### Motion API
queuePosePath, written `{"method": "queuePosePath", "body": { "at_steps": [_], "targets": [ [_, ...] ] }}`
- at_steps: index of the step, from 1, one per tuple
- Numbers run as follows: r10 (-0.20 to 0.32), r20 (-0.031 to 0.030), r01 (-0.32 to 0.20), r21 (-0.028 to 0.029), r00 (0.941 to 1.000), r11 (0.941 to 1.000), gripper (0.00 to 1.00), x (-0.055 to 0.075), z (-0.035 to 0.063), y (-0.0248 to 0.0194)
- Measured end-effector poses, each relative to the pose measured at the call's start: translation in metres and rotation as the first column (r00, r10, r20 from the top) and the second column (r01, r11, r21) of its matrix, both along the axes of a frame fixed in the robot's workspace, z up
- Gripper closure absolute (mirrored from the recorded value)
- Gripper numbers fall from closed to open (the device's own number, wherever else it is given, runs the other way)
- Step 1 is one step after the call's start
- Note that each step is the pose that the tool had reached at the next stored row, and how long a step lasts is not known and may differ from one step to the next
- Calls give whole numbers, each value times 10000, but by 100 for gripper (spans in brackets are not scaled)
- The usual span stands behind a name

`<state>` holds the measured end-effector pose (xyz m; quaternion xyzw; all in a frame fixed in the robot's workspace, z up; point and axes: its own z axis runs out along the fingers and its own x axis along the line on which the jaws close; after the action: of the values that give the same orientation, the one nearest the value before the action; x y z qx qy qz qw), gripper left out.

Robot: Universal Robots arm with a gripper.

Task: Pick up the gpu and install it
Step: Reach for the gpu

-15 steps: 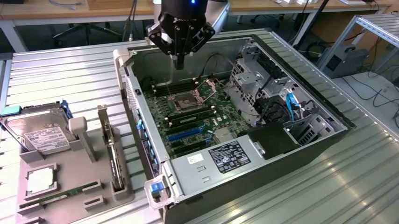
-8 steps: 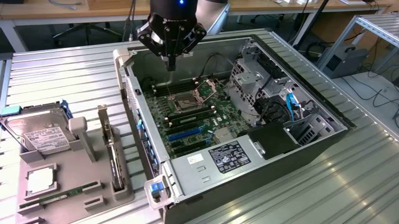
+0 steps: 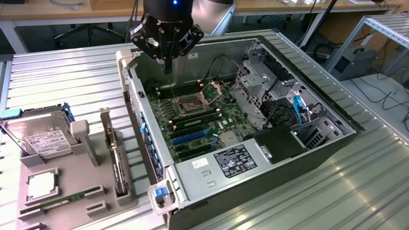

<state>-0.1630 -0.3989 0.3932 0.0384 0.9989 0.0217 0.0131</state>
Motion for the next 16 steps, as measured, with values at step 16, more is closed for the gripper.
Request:
{"method": "queuePosePath", "body": {
  "at_steps": [16],
  "targets": [
    [0, 0, 0, 0, 10000, 10000, 89, -145, 0, 0]
  ]
}}
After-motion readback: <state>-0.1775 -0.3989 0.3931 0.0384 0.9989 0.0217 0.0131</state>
